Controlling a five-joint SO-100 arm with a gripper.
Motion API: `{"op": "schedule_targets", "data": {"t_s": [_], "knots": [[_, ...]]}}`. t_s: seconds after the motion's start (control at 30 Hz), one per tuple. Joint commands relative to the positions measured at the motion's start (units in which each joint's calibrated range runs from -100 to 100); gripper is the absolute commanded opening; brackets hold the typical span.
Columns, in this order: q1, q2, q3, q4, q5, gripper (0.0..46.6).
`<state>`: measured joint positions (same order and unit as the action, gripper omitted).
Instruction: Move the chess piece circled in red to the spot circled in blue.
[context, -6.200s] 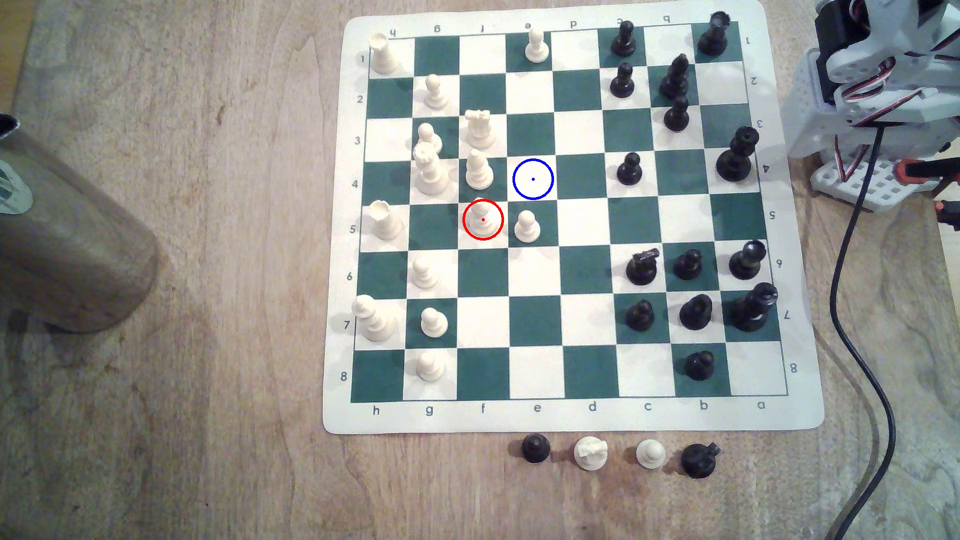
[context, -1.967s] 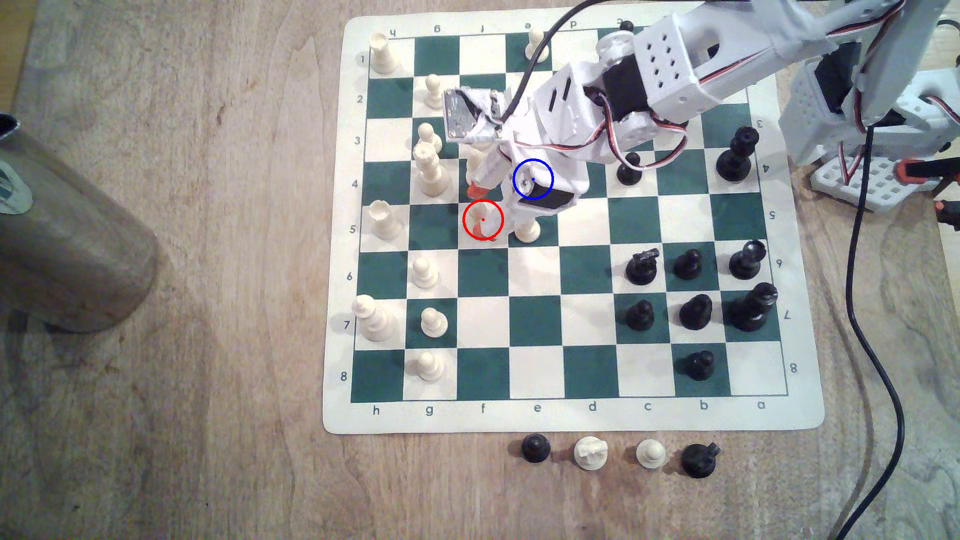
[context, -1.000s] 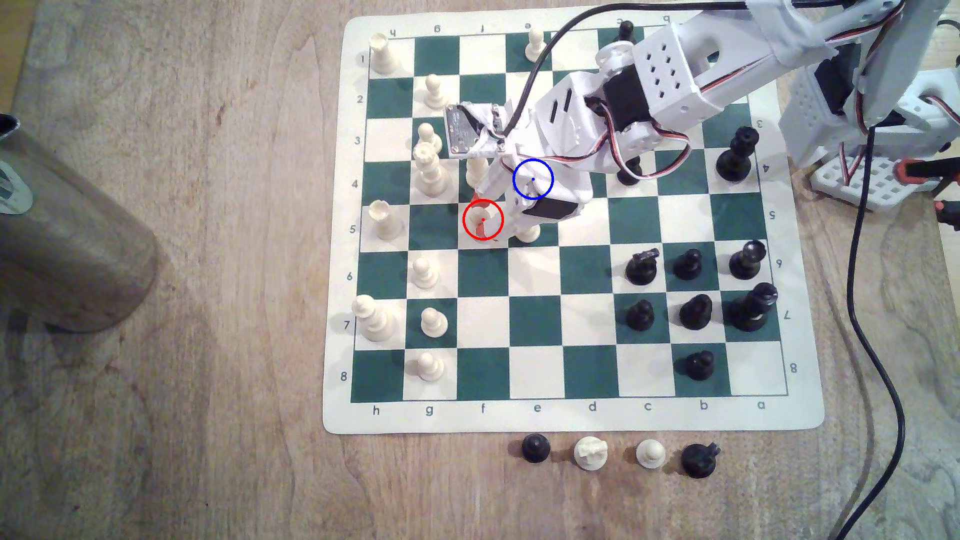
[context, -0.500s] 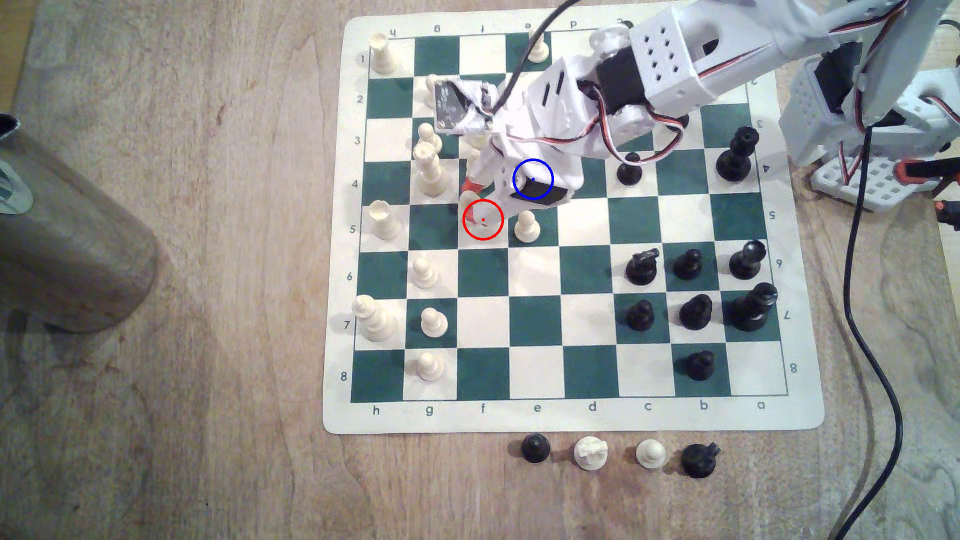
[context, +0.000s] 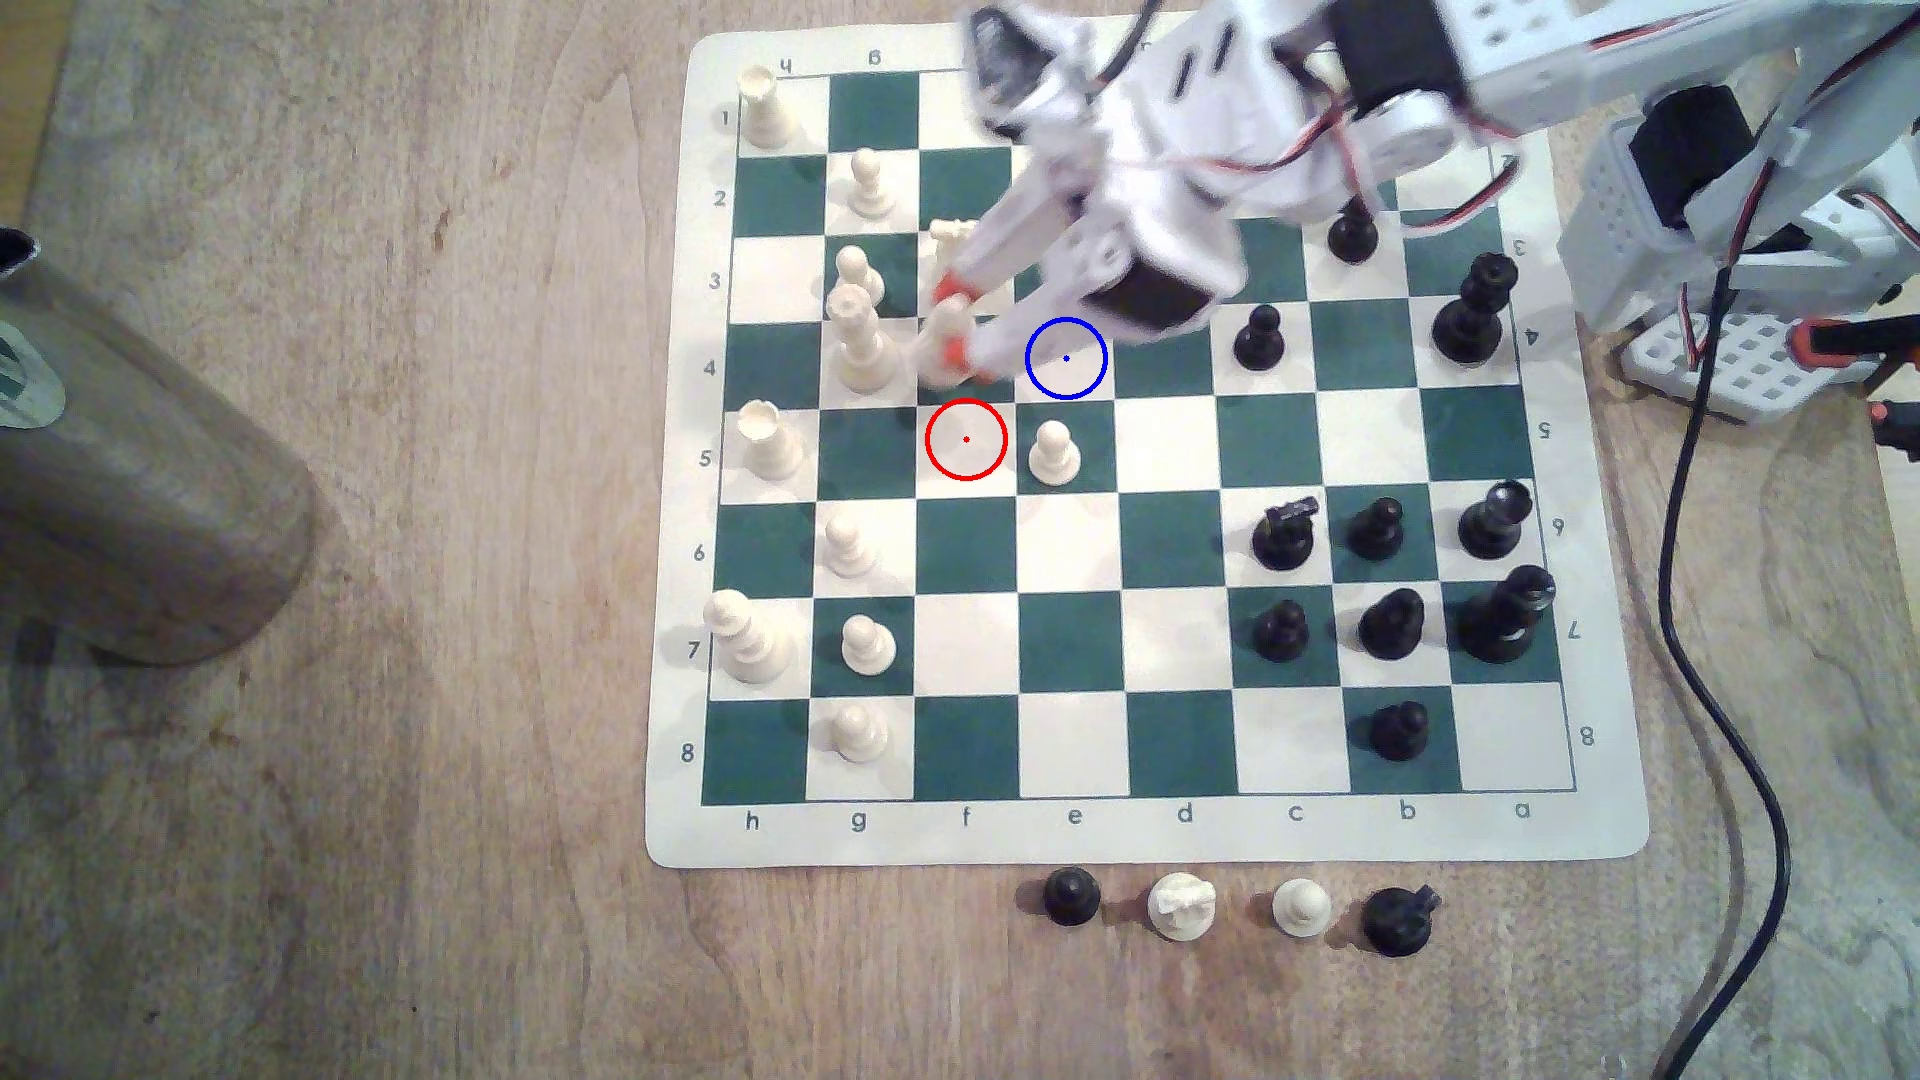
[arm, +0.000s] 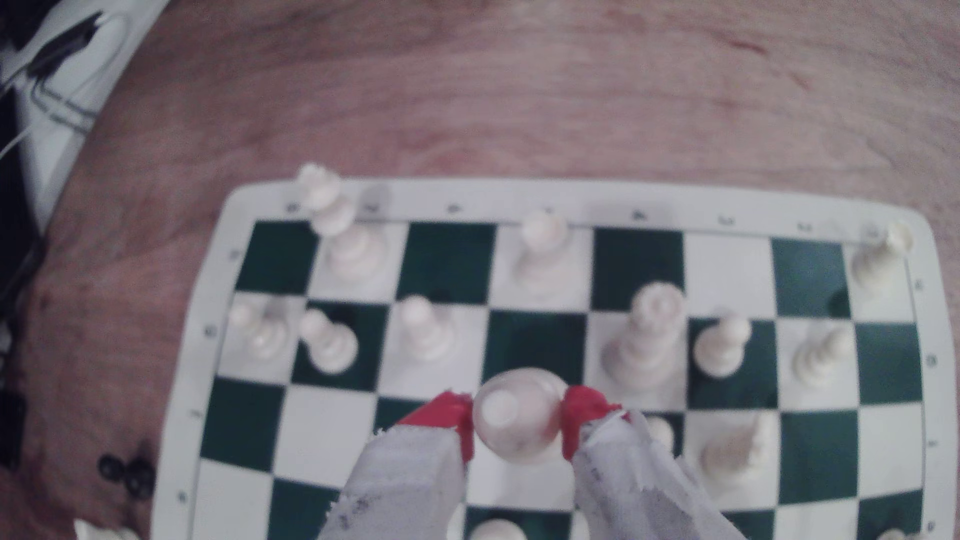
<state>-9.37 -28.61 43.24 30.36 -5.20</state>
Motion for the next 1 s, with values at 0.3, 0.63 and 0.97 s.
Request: {"op": "schedule_targets", "data": {"t_s": [0.3,0.63,0.97], "knots": [[4.0,-15.9,14.5,-2.7,-0.1,0.4],[4.6,-7.4,17.6,-9.9,-0.4,0.4],[4.2,-0.4,17.6,-11.8,-1.4,0.5]]}}
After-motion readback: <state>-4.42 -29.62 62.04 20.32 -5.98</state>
